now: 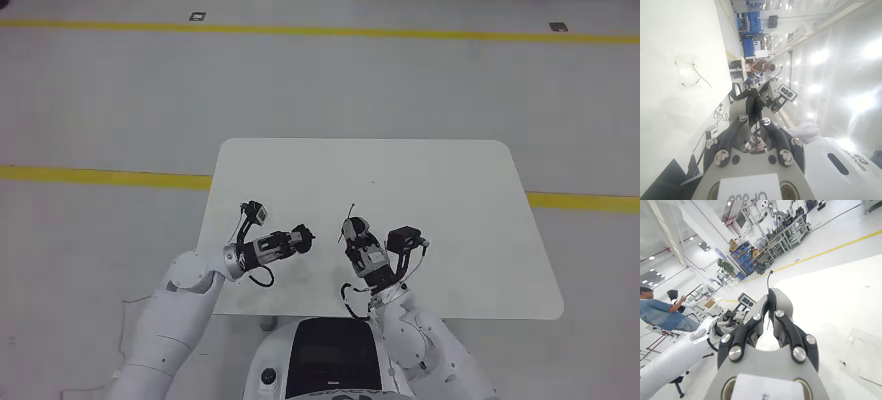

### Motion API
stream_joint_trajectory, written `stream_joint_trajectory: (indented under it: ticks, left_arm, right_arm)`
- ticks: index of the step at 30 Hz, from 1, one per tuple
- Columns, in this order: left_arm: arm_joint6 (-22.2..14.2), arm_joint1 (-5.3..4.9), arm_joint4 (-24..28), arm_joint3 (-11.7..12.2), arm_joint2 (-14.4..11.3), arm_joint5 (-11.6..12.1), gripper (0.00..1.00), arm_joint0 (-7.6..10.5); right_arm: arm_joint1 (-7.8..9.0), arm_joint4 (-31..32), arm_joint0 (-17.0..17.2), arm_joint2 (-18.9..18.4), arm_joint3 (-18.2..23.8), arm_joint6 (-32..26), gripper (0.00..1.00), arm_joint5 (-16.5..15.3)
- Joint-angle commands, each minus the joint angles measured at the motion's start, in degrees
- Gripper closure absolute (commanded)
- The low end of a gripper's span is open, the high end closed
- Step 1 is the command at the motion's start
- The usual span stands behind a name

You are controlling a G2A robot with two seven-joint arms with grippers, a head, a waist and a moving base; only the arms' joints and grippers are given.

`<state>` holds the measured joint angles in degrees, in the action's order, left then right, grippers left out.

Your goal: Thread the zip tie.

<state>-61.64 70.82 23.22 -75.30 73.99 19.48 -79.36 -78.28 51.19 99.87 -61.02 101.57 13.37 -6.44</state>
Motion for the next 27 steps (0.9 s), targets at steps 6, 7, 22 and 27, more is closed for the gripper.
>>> stream_joint_trajectory:
  ticks: [6,7,22,27]
  left_arm:
    - [0.68,1.21,0.89,2.75,-1.78,0.00,1.00,1.32]
    - [0.68,1.42,1.02,3.08,-2.03,0.00,1.00,1.62]
    - [1.22,1.61,0.11,3.30,-2.61,-0.92,1.00,2.02]
    - [5.78,1.88,-1.09,5.36,-5.13,-2.07,1.00,3.43]
  right_arm:
    - [-0.51,3.00,-0.83,2.73,-2.19,6.17,1.00,0.41]
    - [-0.51,3.50,-0.95,2.79,-2.25,6.40,1.00,0.56]
    - [-0.51,3.50,-0.95,2.79,-2.25,6.40,1.00,0.56]
    - [-0.51,3.50,-0.95,2.79,-2.25,6.40,1.00,0.56]
